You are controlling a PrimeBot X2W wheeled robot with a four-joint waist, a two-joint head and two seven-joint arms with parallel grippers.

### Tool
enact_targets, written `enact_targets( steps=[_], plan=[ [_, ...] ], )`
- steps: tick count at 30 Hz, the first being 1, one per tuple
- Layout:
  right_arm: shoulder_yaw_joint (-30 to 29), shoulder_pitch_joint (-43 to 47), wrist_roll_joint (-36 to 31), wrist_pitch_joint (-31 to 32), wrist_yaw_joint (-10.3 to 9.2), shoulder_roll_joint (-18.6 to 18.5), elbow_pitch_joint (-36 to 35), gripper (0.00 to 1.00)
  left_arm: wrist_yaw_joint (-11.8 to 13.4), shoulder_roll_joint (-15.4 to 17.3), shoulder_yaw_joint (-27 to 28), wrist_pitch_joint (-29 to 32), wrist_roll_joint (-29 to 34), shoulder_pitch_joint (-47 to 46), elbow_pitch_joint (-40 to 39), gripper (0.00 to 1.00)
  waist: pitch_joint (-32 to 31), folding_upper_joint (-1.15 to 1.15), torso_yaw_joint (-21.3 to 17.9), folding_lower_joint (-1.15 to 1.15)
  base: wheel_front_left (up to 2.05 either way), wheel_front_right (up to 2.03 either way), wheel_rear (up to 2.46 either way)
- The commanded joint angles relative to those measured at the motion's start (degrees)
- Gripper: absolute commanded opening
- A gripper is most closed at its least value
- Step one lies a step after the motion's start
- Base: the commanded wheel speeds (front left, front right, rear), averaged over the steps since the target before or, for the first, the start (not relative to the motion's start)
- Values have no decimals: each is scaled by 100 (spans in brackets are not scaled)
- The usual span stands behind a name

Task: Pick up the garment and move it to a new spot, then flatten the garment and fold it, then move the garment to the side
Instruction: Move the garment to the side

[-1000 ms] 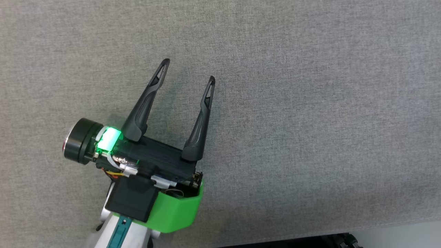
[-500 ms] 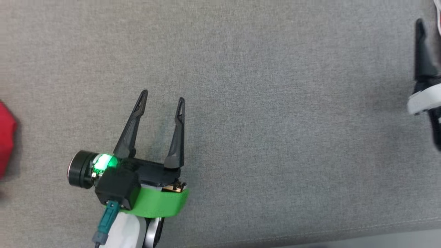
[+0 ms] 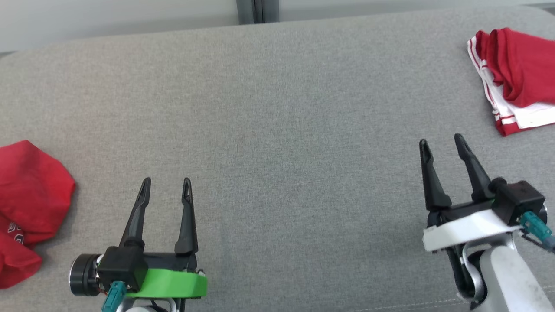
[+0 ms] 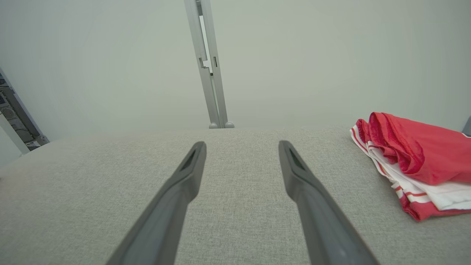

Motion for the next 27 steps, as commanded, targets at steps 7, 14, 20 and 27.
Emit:
enact_targets(
  steps=[7,14,20,27],
  plan=[
    [49,940,-241,-14,1,283,-243,100,11,-11,121,0,103,584,35,100,-1034,0,-98,0,0,0,0],
    [55,1226,-343,-14,1,316,-320,100,125,-11,167,-1,10,873,117,100,-1172,0,-64,0,0,0,0],
    [56,1345,-368,-14,1,373,-275,100,86,-9,187,0,-2,973,251,100,-1321,0,0,0,0,0,0],
    [76,1433,-378,-14,1,425,-233,100,163,-10,174,0,18,1012,381,100,-1445,0,51,0,0,0,0]
  ],
)
